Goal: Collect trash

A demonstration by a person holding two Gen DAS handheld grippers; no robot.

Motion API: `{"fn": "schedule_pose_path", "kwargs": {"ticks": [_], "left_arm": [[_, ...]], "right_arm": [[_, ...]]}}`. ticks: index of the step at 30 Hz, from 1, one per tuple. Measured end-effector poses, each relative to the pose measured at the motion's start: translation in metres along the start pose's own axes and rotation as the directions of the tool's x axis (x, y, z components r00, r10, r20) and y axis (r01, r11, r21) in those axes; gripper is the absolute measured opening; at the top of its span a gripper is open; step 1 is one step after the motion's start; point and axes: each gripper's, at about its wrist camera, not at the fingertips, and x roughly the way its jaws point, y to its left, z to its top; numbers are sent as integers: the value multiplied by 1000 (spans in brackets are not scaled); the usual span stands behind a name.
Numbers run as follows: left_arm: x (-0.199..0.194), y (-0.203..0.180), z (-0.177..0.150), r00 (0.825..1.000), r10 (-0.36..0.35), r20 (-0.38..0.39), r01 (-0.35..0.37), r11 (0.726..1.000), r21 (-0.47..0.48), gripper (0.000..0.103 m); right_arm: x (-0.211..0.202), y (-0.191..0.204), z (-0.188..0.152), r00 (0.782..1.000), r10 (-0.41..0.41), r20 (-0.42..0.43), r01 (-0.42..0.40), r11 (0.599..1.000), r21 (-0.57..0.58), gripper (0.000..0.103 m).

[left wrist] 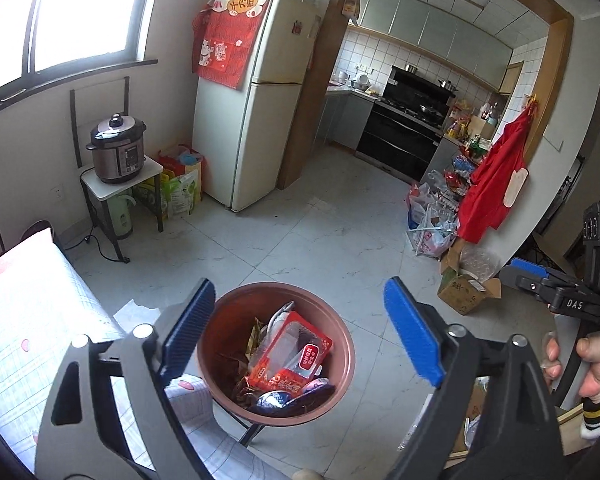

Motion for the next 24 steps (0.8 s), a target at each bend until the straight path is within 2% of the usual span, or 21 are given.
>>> {"fn": "schedule_pose_path", "kwargs": {"ticks": [2, 3, 7, 14, 19, 22, 24], "left_arm": [[-20, 4, -1, 1000, 20, 5, -20, 1000, -1, 90], [-31, 7, -1, 999, 37, 13, -37, 999, -4, 96], [-85, 17, -7, 990, 122, 73, -122, 992, -16, 97], [-172, 39, -23, 954, 271, 131, -261, 962, -83, 97], [-221, 52, -39, 913, 376, 160, -353, 923, -152, 97], [-241, 64, -47, 909, 384, 159, -353, 915, -194, 97], [-250, 69, -51, 898, 413, 150, -381, 902, -204, 97]], "right_arm": [[-6, 11, 3, 1000, 7, 10, -7, 1000, -19, 98], [-8, 17, 4, 1000, 8, 13, -8, 1000, -30, 98], [-24, 43, 11, 999, 27, 33, -25, 998, -62, 98], [-48, 96, 14, 997, 59, 40, -53, 990, -134, 98], [-65, 130, 5, 997, 73, 40, -65, 984, -169, 98], [-72, 144, -1, 996, 80, 44, -70, 978, -194, 98], [-75, 152, -6, 997, 66, 44, -56, 977, -205, 98]]}}
